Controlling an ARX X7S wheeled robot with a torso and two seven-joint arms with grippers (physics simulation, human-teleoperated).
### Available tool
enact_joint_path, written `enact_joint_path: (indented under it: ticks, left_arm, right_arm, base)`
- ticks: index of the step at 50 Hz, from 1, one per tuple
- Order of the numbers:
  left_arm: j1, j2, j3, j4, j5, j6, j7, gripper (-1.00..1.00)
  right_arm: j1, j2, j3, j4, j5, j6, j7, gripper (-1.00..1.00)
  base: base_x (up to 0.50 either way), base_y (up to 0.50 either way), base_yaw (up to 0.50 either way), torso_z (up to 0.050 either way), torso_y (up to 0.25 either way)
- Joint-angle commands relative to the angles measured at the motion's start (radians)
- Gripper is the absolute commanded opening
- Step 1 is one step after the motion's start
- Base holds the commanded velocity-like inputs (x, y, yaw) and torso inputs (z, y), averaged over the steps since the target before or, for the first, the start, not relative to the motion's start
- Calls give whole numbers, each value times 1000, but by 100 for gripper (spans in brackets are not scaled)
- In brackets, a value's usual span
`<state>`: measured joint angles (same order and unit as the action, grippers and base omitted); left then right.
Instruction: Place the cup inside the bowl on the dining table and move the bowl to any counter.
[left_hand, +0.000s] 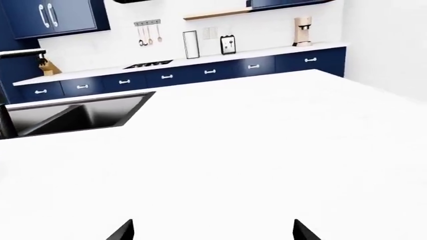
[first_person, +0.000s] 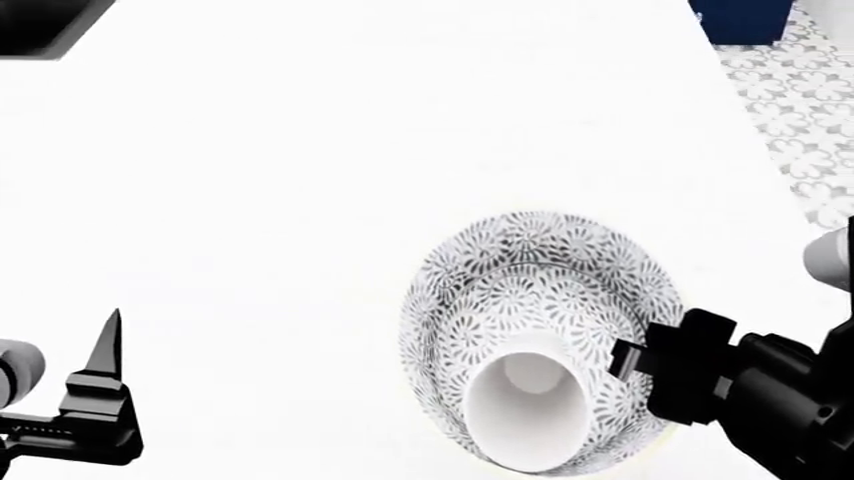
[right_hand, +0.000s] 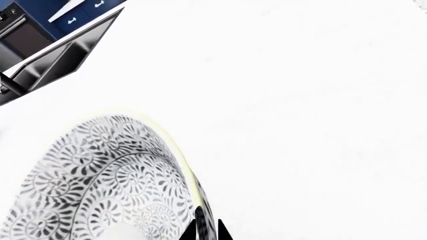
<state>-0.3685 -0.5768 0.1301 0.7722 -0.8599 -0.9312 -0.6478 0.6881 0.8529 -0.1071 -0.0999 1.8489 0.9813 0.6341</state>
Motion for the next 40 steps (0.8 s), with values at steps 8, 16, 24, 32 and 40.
enact_joint_path:
  ticks: [8,16,24,32,40]
  left_arm:
    - [-4,1,4,6,-11,0,-9,100]
    - [-4,-1,5,8,-15,-2,-12,100]
    - [-2,-6,2,11,-22,-2,-15,100]
    - [-17,8,23,-4,-11,-2,-18,100]
    - [-22,9,30,-6,-12,-2,-18,100]
  right_arm:
    - [-12,5,13,-3,4,-17,-10,-100]
    - [-27,7,18,-5,2,-25,-17,-100]
    - [-29,4,14,0,-1,-27,-23,-100]
    - [-25,6,14,1,2,-29,-21,-100]
    - [-30,8,15,1,2,-32,-24,-100]
  base:
    - [4,-500,0,0,0]
    - [4,-500,0,0,1]
    - [4,-500,0,0,0]
    - [4,-500,0,0,1]
    - [4,-500,0,0,0]
